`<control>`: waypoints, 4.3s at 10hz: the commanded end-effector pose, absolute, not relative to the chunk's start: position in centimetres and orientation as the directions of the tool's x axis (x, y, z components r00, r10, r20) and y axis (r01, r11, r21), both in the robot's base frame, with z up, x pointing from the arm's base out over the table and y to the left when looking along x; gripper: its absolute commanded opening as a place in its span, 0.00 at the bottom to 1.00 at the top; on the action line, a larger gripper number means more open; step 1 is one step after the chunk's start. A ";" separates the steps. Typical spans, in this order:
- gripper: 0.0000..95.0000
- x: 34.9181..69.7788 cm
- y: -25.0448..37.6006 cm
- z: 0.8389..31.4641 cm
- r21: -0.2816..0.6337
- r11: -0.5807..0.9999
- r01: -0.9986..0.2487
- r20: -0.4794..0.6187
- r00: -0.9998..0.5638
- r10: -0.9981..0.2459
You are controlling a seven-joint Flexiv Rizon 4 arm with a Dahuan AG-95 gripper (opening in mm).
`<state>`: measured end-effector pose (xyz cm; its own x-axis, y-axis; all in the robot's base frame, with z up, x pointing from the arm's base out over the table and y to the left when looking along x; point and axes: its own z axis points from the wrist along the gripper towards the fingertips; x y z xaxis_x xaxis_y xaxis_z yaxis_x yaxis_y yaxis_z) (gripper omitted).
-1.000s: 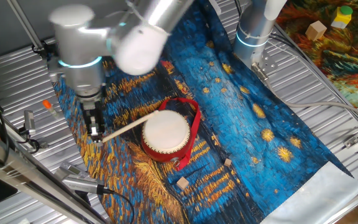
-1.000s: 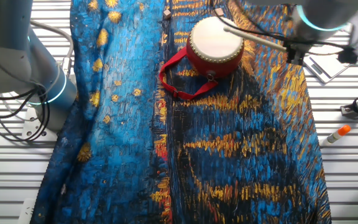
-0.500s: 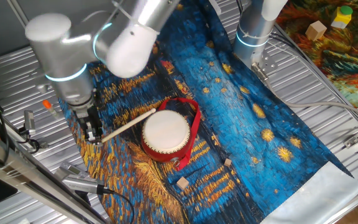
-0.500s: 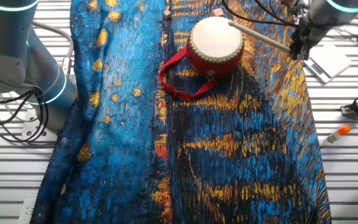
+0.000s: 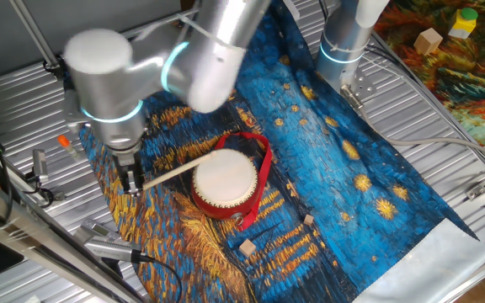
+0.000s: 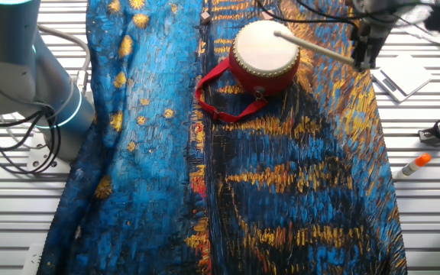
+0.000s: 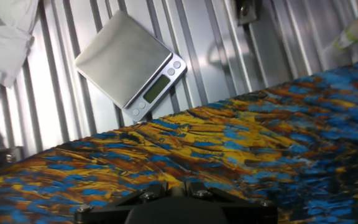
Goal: Play the drum
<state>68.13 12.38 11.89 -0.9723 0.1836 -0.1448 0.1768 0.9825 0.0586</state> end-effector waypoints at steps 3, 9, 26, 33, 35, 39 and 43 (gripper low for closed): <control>0.00 68.3 12.4 11.9 0.016 0.996 0.085 -0.193 -0.977 0.086; 0.00 68.1 12.6 12.1 0.027 0.993 0.118 -0.222 -0.968 0.121; 0.00 67.9 12.9 12.5 0.064 0.972 0.226 0.181 -0.960 0.212; 0.00 67.9 13.0 12.6 0.038 0.975 0.218 0.103 -0.972 0.213; 0.00 67.9 13.1 12.7 0.040 0.975 0.218 0.086 -0.973 0.214; 0.00 67.5 14.4 14.6 0.017 0.974 0.226 0.041 -0.973 0.225; 0.00 67.5 14.6 14.7 -0.006 0.973 0.231 0.036 -0.972 0.231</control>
<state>68.05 14.58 14.56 -0.9715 0.2327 0.0450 0.2325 0.9725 -0.0104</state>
